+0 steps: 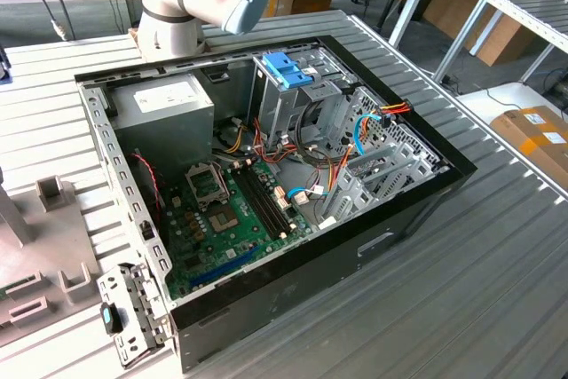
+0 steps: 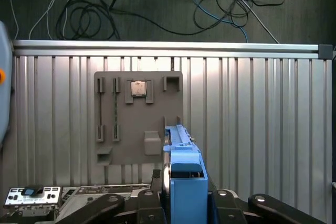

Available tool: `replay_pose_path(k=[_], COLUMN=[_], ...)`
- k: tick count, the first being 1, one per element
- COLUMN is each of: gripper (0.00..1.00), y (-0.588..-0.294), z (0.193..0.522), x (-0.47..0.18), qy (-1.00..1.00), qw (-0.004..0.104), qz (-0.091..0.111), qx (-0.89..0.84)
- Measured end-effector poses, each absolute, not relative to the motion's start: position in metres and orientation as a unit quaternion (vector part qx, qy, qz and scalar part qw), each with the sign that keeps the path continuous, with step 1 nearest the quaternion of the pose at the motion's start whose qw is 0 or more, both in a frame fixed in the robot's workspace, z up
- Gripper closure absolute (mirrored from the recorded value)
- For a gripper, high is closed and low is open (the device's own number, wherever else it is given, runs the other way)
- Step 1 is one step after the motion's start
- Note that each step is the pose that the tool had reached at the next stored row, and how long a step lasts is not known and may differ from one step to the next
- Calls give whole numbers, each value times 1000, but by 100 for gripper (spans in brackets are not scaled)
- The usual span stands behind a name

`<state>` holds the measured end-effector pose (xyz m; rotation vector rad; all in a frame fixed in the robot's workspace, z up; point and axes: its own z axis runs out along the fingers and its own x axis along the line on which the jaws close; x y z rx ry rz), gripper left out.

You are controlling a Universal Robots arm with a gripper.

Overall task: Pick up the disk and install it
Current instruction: 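Pick up the disk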

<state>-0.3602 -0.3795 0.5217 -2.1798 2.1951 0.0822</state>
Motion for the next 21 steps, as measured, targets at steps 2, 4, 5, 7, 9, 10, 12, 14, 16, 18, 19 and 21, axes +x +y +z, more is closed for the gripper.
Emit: replay_pose_path(k=[2,4,5,7,9,10,12,14,16,18,19,21], gripper=[63,63,63,63,63,63,63,63,63,63,63,63], y=[-380,-380,-380,-380,-380,-380,-380,-380,-381,-381,-381,-381], z=[522,521,521,521,521,521,521,521,521,520,520,520], x=[-358,-356,-354,-352,-350,-349,-348,-346,-344,-342,-341,-339], qy=[709,709,709,709,709,709,709,709,709,709,709,709], qw=[23,23,23,23,23,23,23,23,23,23,23,23], qz=[27,27,27,27,27,27,27,27,27,27,27,27], qx=[-704,-704,-704,-704,-704,-704,-704,-704,-704,-704,-704,-704])
